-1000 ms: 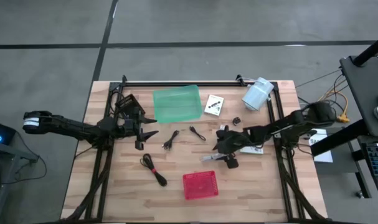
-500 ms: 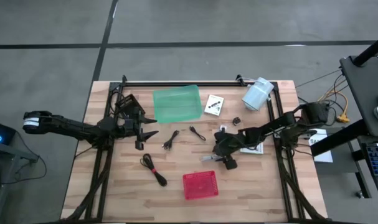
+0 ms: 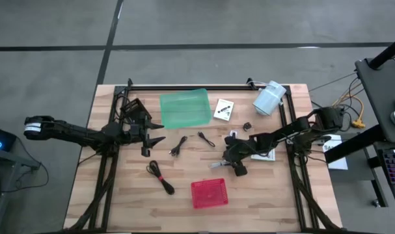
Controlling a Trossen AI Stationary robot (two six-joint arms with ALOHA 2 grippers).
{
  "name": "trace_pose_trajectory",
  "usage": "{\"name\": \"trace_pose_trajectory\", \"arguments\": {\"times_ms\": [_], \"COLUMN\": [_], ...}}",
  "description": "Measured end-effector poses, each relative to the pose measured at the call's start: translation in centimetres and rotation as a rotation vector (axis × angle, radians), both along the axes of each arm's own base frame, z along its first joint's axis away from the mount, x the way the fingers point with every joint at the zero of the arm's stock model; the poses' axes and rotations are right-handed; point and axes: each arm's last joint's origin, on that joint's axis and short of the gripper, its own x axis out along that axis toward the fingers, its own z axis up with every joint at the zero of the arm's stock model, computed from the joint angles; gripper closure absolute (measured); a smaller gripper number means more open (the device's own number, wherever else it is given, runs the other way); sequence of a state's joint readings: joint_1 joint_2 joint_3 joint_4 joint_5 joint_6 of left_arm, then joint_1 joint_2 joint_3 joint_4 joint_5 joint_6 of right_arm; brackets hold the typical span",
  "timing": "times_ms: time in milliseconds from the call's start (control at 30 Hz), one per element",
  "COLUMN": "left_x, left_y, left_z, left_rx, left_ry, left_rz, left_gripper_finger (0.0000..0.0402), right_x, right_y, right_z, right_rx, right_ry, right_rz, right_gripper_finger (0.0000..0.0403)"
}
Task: Pick and place items into bin
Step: Put the white charger cable into the green bin
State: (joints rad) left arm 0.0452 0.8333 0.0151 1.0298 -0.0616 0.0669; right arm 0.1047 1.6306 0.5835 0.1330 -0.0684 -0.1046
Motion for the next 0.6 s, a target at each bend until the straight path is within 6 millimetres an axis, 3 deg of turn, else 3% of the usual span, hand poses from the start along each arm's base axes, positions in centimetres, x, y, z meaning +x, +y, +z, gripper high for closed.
{"name": "trace_pose_trajectory", "arguments": {"times_ms": [367,600], "left_x": [0.0,0.0], "left_y": [0.0,0.0], "left_z": [0.0,0.0], "left_rx": [0.0,0.0], "left_ry": [0.0,0.003], "left_rz": [0.0,0.0], "left_gripper_finger": [0.0194,0.0194], "right_x": [0.5,1.2], "right_y": [0.0,0.1], "right_z": [0.4,1.2], "right_rx": [-0.034,-0.065], "right_ry": [-0.021,-0.056], "right_rz": [0.039,0.049], "right_gripper_finger": [0.0375,0.0372]}}
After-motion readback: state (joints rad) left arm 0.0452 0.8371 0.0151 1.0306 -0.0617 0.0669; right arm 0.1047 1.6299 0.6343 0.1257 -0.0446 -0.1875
